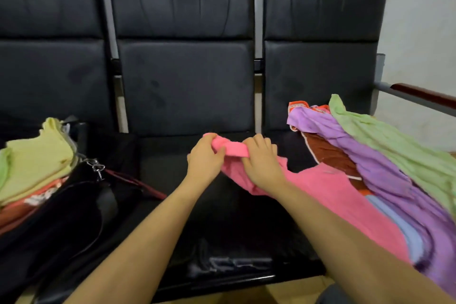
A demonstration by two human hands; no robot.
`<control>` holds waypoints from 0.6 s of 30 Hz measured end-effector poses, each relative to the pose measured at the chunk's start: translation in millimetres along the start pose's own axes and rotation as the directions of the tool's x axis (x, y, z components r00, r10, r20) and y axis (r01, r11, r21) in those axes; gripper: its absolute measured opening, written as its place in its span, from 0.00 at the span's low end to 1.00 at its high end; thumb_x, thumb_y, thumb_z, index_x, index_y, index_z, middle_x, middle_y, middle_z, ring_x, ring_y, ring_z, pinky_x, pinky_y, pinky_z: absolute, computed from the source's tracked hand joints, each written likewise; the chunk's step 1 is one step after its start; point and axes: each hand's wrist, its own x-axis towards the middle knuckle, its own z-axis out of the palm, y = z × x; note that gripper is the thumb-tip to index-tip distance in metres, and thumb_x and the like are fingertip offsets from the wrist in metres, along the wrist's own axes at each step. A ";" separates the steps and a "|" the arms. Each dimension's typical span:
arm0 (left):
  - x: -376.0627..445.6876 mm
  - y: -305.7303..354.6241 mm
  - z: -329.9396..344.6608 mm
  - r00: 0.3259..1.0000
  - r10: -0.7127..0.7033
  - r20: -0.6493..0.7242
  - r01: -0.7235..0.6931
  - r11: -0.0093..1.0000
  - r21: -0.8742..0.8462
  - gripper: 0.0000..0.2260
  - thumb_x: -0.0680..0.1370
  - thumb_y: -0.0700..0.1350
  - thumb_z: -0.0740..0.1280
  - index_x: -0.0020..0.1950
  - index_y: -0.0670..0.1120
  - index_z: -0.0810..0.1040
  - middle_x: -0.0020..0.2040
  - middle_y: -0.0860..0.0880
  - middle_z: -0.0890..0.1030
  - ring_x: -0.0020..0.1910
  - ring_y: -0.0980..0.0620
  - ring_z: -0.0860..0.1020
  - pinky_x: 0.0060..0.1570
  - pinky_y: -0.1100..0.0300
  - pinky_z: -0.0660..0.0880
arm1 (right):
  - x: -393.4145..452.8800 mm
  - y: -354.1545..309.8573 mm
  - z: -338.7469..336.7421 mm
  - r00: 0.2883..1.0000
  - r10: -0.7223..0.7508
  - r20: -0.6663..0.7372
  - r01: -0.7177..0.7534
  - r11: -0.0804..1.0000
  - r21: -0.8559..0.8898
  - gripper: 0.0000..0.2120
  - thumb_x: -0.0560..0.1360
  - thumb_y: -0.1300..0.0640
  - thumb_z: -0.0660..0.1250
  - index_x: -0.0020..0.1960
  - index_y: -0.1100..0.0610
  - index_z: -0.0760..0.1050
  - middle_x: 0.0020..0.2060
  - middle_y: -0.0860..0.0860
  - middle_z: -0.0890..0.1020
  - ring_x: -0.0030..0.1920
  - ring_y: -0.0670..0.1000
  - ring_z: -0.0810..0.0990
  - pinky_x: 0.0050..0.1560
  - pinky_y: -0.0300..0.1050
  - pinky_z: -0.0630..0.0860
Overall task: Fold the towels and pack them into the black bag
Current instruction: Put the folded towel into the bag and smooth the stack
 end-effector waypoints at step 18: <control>-26.0 -99.5 38.7 0.852 -0.297 0.430 -0.039 0.784 0.620 0.30 0.80 0.57 0.57 0.78 0.48 0.50 0.77 0.41 0.53 0.74 0.40 0.55 0.70 0.47 0.55 | -22.2 18.6 81.8 0.736 0.108 0.669 0.005 0.986 -0.165 0.29 0.80 0.39 0.46 0.78 0.47 0.47 0.78 0.47 0.45 0.77 0.51 0.42 0.74 0.53 0.39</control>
